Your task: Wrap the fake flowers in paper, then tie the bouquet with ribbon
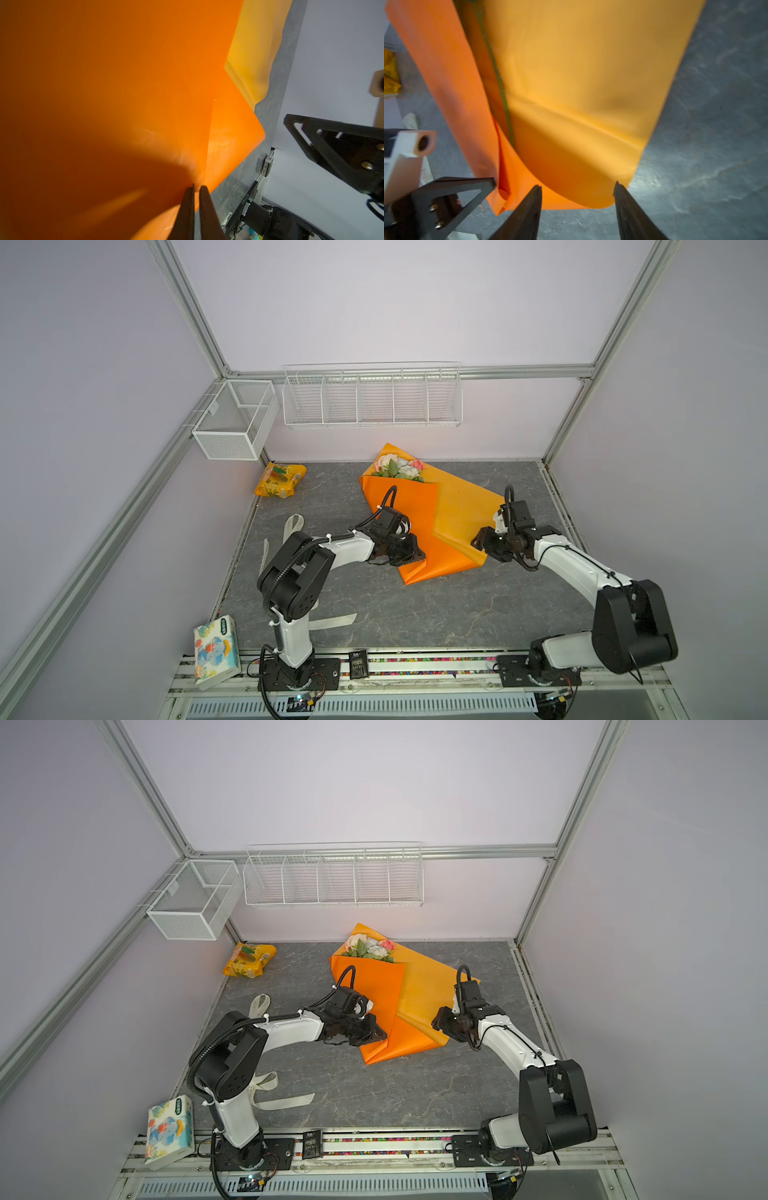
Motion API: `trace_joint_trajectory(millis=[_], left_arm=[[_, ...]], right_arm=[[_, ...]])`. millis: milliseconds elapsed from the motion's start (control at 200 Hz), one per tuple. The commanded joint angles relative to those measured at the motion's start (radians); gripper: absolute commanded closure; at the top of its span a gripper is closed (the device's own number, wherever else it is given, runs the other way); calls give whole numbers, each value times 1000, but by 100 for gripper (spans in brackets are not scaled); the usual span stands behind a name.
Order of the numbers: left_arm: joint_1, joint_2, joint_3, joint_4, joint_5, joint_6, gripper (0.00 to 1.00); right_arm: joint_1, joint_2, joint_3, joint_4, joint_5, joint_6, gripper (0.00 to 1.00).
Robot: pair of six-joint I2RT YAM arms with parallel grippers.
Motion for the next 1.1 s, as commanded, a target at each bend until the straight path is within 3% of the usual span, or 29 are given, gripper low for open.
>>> trace_joint_trajectory(millis=[0,90,280,630,1095], left_arm=[[-30,15,12,90,17,-34,90],[-53,69,39,86,36,-45,90],[-73,128,68,75,27,-48,90],[-73,171,45,108,34,-60,91],[-73,183,71,25,24,-13,95]], right_arm=[[-91,-14,-57,-7,-71,-30,40],[-153,9,-76,28,-139,-42,39],[-200,70,-59,59,-163,-61,38],[-204,183,-15,125,-224,-68,35],[-208,371,2,426,-304,12,39]])
